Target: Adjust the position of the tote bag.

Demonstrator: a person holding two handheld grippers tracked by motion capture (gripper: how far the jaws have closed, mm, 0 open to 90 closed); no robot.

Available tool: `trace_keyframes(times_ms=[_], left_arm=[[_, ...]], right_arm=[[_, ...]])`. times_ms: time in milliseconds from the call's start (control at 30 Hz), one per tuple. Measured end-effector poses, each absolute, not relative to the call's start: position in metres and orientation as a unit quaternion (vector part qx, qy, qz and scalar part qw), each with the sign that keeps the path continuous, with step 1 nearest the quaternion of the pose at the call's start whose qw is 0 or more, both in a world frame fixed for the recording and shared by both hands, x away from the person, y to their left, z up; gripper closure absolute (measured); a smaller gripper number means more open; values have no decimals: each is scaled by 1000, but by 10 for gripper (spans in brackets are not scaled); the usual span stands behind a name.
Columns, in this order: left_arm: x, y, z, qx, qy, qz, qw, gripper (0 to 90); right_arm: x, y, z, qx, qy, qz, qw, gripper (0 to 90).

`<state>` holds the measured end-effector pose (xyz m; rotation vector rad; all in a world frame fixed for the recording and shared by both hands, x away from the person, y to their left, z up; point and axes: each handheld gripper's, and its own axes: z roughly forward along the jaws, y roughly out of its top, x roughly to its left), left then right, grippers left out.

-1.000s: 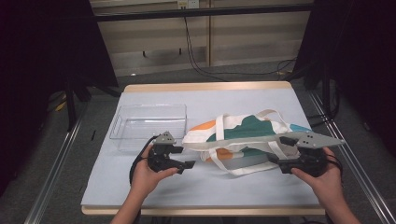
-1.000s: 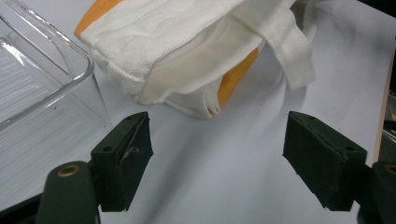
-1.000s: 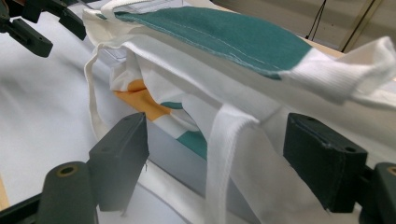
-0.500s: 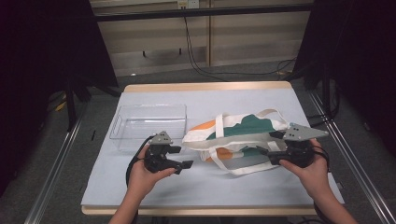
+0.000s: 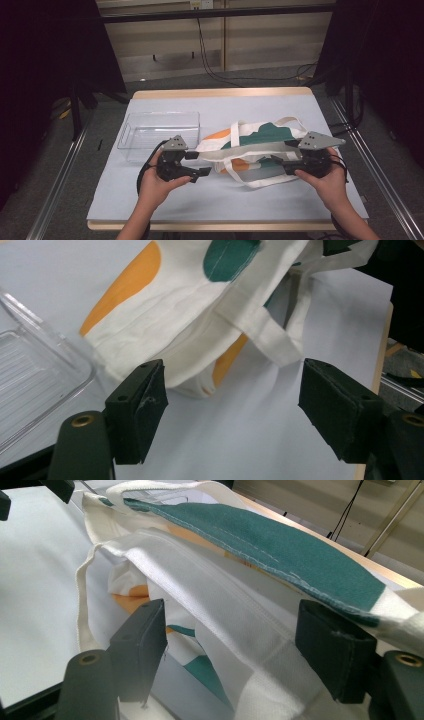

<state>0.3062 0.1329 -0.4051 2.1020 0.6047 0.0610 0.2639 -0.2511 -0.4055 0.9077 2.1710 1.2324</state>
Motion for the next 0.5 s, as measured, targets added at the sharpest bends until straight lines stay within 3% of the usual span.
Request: trace_keyframes(times_ms=[167, 500], left_arm=[[304, 119, -406, 857, 227, 20, 462, 325], [309, 92, -411, 854, 205, 34, 478, 347]], right_arm=[[265, -252, -403, 338, 791, 452, 236, 318], [267, -253, -402, 342, 791, 455, 225, 319]])
